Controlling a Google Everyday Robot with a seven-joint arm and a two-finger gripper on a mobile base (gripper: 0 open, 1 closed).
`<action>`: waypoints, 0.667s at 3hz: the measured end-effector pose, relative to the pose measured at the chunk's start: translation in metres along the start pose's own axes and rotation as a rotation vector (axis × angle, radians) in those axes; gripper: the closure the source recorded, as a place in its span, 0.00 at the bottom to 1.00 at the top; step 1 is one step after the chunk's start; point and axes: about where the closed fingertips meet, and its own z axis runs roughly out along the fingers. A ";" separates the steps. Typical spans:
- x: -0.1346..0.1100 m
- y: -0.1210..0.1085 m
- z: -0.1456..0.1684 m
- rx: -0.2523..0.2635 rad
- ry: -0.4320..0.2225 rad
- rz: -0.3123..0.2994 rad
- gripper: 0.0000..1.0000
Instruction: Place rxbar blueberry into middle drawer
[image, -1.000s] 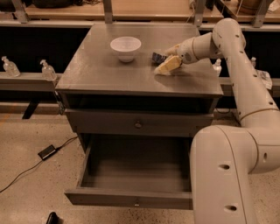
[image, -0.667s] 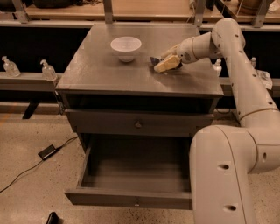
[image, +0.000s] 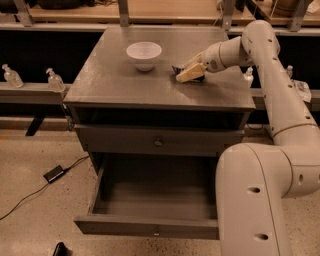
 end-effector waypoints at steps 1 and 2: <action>0.000 0.000 0.000 0.000 0.000 0.000 1.00; 0.000 0.000 0.000 0.000 0.000 0.000 1.00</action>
Offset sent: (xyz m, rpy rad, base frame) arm -0.1584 0.0619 0.0946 0.3095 -0.2118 0.1293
